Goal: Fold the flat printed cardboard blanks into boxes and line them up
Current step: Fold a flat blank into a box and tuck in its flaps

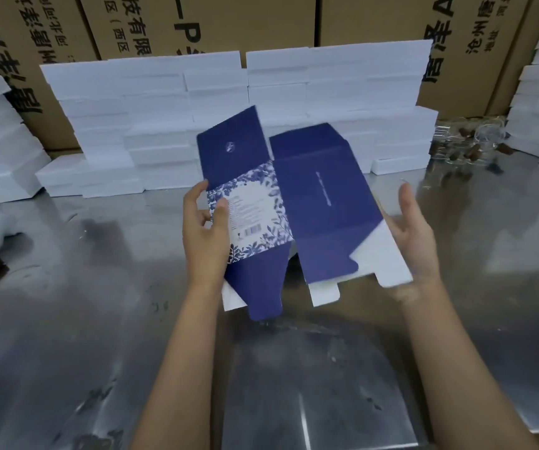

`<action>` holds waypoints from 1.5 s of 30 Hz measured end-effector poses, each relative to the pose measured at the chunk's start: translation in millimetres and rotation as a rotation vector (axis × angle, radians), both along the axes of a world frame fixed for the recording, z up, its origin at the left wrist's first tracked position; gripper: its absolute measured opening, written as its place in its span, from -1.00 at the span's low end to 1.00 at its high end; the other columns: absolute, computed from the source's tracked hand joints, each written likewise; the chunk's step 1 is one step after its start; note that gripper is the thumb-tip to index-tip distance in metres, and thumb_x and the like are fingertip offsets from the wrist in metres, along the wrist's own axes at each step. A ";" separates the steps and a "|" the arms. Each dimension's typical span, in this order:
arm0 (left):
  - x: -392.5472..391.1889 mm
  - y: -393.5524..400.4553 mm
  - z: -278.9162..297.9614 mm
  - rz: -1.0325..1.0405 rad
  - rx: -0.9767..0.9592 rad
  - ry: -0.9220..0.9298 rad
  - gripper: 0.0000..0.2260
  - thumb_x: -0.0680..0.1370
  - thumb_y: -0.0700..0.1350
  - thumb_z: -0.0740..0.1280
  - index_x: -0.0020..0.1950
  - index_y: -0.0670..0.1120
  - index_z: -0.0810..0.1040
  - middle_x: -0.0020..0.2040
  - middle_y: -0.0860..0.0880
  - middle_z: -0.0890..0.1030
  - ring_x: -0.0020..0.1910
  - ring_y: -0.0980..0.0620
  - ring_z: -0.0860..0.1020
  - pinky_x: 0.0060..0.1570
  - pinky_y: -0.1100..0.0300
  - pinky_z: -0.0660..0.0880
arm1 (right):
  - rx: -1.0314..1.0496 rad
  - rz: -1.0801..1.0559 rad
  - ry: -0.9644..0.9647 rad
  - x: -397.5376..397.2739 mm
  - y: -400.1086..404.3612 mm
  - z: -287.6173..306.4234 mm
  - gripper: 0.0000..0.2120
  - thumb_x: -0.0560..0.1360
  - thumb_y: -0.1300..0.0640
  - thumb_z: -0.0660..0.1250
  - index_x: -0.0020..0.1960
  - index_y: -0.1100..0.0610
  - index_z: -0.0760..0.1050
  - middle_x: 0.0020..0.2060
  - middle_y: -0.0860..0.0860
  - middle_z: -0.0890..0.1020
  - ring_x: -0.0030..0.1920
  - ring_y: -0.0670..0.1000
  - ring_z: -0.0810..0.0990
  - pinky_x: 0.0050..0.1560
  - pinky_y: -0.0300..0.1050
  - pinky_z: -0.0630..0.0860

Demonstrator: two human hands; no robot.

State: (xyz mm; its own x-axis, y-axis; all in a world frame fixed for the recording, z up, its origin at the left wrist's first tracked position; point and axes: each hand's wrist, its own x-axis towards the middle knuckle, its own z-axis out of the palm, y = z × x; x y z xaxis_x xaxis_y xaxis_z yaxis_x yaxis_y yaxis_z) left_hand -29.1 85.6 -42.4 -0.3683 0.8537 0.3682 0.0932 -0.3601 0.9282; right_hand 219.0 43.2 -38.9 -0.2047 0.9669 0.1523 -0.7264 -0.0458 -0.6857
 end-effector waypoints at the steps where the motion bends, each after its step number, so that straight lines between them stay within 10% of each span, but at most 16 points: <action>1: 2.0 -5.7 -4.5 -0.003 -0.031 -0.042 -0.74 0.64 0.05 0.26 0.31 0.27 0.41 -0.01 -0.11 0.58 -0.08 -0.04 0.60 -0.11 0.05 0.57 | 0.008 0.041 0.051 -2.3 -5.9 -1.9 -0.40 0.65 -0.33 0.11 0.56 -0.01 0.36 0.39 0.04 0.56 0.38 0.08 0.55 0.33 0.02 0.51; 7: 27.3 -45.9 -17.3 -0.166 -0.086 -0.212 -0.63 0.69 0.09 0.13 0.51 0.16 0.30 0.41 0.09 0.48 0.38 0.10 0.47 0.44 -0.05 0.36 | -0.057 0.081 -0.051 -34.2 -38.9 -18.7 -0.41 0.58 -0.28 0.30 0.54 -0.07 0.38 0.42 -0.03 0.52 0.42 0.02 0.48 0.42 -0.03 0.37; 12: 27.9 -74.1 -23.4 -0.233 -0.144 -0.216 -0.13 0.37 0.52 0.18 0.61 0.20 0.11 0.63 0.17 0.06 0.62 0.12 0.00 0.58 -0.14 0.01 | -0.075 -0.005 -0.277 -46.1 -60.3 -23.6 -0.47 0.63 -0.29 0.18 0.48 -0.04 0.46 0.40 0.00 0.54 0.42 0.05 0.48 0.44 0.03 0.26; 16: 21.3 -84.8 -18.4 -0.001 0.096 -0.004 -0.28 0.50 0.40 0.10 0.61 0.24 0.01 0.63 0.23 -0.10 0.57 0.29 -0.19 0.54 0.06 -0.20 | -0.006 0.063 -0.395 -46.7 -67.2 -25.3 -0.52 0.62 -0.35 0.13 0.44 -0.19 0.48 0.45 -0.07 0.51 0.46 -0.03 0.46 0.44 -0.04 0.39; 19: 14.0 -83.6 -16.4 0.110 0.264 0.152 -0.44 0.60 0.20 0.06 0.61 0.14 0.18 0.64 0.16 0.06 0.60 0.20 -0.13 0.58 -0.14 -0.13 | -0.010 0.093 -0.478 -48.3 -66.4 -23.1 -0.50 0.59 -0.41 0.12 0.41 -0.24 0.50 0.42 -0.10 0.53 0.42 -0.05 0.50 0.40 -0.07 0.44; 26: 1.0 -76.5 -10.0 0.134 0.313 0.010 -0.53 0.62 0.19 0.09 0.46 0.02 0.41 0.57 -0.06 0.27 0.57 0.00 0.19 0.51 -0.18 0.20 | -0.055 0.304 -0.542 -50.7 -49.9 -15.9 -0.70 0.68 -0.27 0.02 0.11 -0.59 0.51 0.17 -0.36 0.64 0.21 -0.25 0.61 0.08 -0.34 0.56; 29: -2.1 -70.6 -9.5 0.078 0.125 -0.127 -0.61 0.52 0.26 0.19 0.17 0.06 0.56 0.45 -0.18 0.40 0.51 -0.16 0.30 0.45 -0.25 0.26 | 0.061 0.279 -0.676 -52.8 -40.0 -25.5 -0.68 0.53 -0.41 0.23 0.22 -0.41 0.56 0.27 -0.17 0.64 0.34 -0.08 0.57 0.33 -0.11 0.53; 33: -10.8 -62.2 -5.3 0.003 0.003 -0.266 -0.81 0.45 0.07 0.30 0.03 0.09 0.56 0.34 -0.18 0.48 0.37 -0.21 0.45 0.41 -0.29 0.32 | 0.167 0.216 -0.742 -47.3 -31.5 -41.0 -0.43 0.61 -0.06 0.29 0.59 -0.09 0.25 0.45 -0.03 0.50 0.45 0.14 0.46 0.48 0.25 0.35; 41: -25.2 -54.1 -8.1 -0.061 -0.002 -0.277 -0.85 0.55 -0.21 0.20 0.01 -0.04 0.54 0.06 0.01 0.53 -0.21 0.24 0.54 -0.27 0.35 0.45 | 0.301 0.051 -0.910 -65.6 -25.0 -43.6 -0.44 0.38 -0.01 0.53 0.34 -0.15 0.47 0.21 -0.20 0.66 0.20 -0.12 0.64 0.04 -0.28 0.56; 45: -24.2 -53.0 -10.0 -0.046 -0.029 -0.278 -0.78 0.59 -0.27 0.15 -0.01 -0.01 0.53 0.05 0.02 0.52 -0.21 0.20 0.51 -0.29 0.29 0.43 | 0.367 -0.171 -1.004 -78.3 -25.0 -49.6 -0.53 0.37 -0.20 0.49 0.25 -0.15 0.54 0.10 -0.20 0.70 0.12 -0.13 0.66 0.08 -0.13 0.61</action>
State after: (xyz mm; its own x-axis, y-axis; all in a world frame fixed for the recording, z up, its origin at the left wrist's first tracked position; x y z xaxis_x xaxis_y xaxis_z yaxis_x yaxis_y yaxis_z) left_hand -53.3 32.6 -52.5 -0.4124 0.8806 0.2335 -0.1818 -0.3307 0.9261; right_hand 140.7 18.2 -88.5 -0.2647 0.9239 0.2764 0.1973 0.3325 -0.9222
